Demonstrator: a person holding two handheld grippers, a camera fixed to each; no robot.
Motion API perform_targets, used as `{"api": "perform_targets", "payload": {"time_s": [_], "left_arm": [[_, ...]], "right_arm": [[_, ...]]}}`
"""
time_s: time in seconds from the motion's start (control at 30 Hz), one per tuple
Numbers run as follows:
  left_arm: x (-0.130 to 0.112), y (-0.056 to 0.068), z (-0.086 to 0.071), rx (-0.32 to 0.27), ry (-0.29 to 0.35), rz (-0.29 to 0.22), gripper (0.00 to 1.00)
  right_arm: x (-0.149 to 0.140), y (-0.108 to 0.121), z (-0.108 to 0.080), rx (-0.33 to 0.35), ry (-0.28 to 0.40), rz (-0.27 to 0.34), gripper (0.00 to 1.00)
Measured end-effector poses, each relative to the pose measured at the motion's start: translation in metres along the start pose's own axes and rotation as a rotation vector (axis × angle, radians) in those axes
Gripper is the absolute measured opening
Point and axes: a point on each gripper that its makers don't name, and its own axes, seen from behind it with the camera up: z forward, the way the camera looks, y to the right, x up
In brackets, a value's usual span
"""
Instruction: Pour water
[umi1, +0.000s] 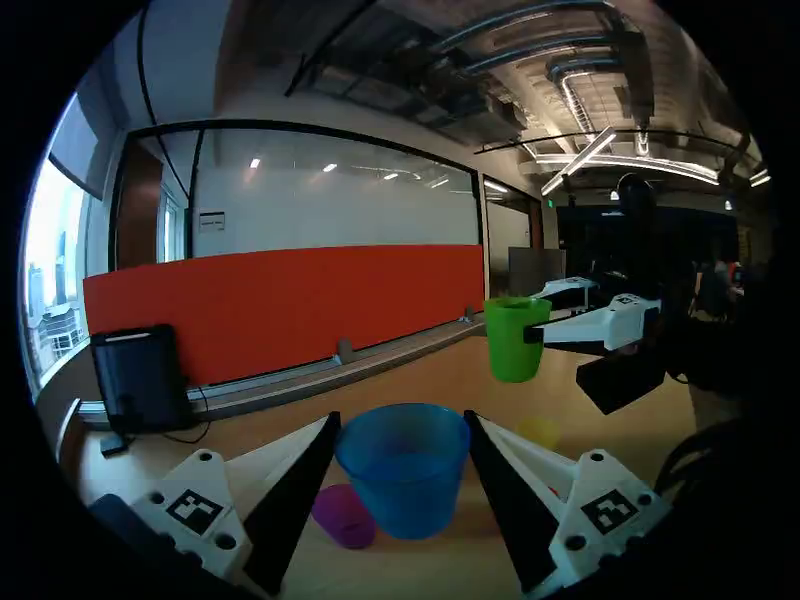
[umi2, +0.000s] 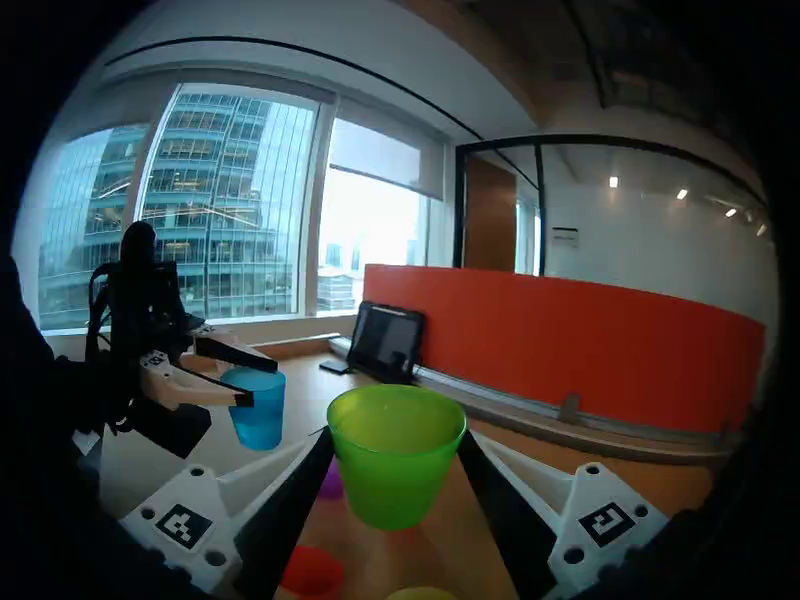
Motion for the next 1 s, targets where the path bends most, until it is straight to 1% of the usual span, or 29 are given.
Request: {"api": "perform_targets", "payload": {"time_s": [0.1,0.5,0.87,1.0], "left_arm": [[0.001,0.0,0.0,-0.001,0.002,0.001,0.89],[0.01,0.001,0.001,0.002,0.013,0.033,0.88],[0.019,0.002,-0.001,0.015,0.014,0.101,0.88],[0.024,0.002,-0.001,0.023,0.011,0.141,0.88]], "right_arm": [[-0.002,-0.002,0.001,0.004,-0.003,0.002,0.92],[-0.01,-0.01,-0.002,0.02,-0.015,0.005,0.92],[-0.021,-0.022,-0.003,0.041,-0.02,0.022,0.92],[-0.024,-0.031,-0.002,0.057,-0.023,0.023,0.92]]}}
